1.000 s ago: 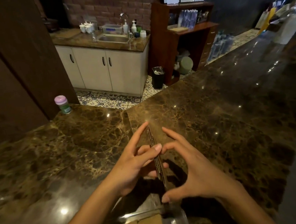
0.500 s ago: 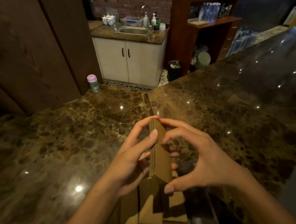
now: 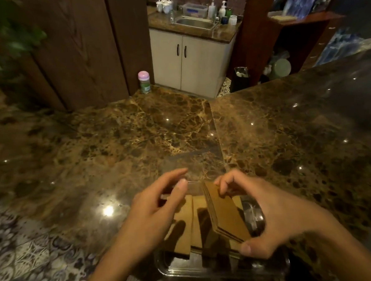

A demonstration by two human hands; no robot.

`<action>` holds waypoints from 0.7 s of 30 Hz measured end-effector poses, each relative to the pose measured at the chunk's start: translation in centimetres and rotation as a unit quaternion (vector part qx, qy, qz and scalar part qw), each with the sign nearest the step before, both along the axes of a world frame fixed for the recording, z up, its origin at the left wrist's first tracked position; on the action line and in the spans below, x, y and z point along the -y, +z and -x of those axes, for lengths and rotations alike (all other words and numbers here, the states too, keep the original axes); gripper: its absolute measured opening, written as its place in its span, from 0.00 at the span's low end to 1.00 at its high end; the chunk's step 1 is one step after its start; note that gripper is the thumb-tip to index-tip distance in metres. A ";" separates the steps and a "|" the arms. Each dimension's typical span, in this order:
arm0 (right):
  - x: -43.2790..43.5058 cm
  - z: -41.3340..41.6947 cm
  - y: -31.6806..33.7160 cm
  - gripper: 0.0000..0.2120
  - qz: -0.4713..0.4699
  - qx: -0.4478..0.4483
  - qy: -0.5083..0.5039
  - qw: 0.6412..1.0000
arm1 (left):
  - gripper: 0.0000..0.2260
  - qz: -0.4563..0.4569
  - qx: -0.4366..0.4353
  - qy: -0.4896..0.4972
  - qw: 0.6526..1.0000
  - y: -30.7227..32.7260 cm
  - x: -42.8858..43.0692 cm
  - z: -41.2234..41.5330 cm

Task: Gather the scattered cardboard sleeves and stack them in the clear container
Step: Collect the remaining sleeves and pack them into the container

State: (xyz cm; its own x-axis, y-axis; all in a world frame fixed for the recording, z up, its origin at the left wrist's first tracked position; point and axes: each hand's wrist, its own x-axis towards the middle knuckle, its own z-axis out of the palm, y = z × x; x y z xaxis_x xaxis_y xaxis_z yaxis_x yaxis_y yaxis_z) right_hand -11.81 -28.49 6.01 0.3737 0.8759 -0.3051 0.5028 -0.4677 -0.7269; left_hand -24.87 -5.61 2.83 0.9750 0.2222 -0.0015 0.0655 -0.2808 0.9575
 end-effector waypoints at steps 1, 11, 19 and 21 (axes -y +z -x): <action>0.2 0.1 -0.5 0.37 0.045 0.003 0.020 0.999 | 0.17 -0.136 0.033 -0.002 0.990 -0.5 -0.6 0.6; -2.8 3.1 -5.9 0.47 0.182 0.231 0.053 0.954 | 0.21 -0.607 -0.155 -0.273 0.730 -2.3 1.8 -0.7; -1.5 4.0 -8.3 0.36 0.088 0.226 -0.006 0.970 | 0.27 -0.603 -0.151 -0.245 0.744 -3.7 2.0 -0.4; -1.2 3.9 -8.4 0.34 0.076 0.220 -0.014 0.972 | 0.27 -0.617 -0.160 -0.240 0.732 -3.4 2.4 -0.7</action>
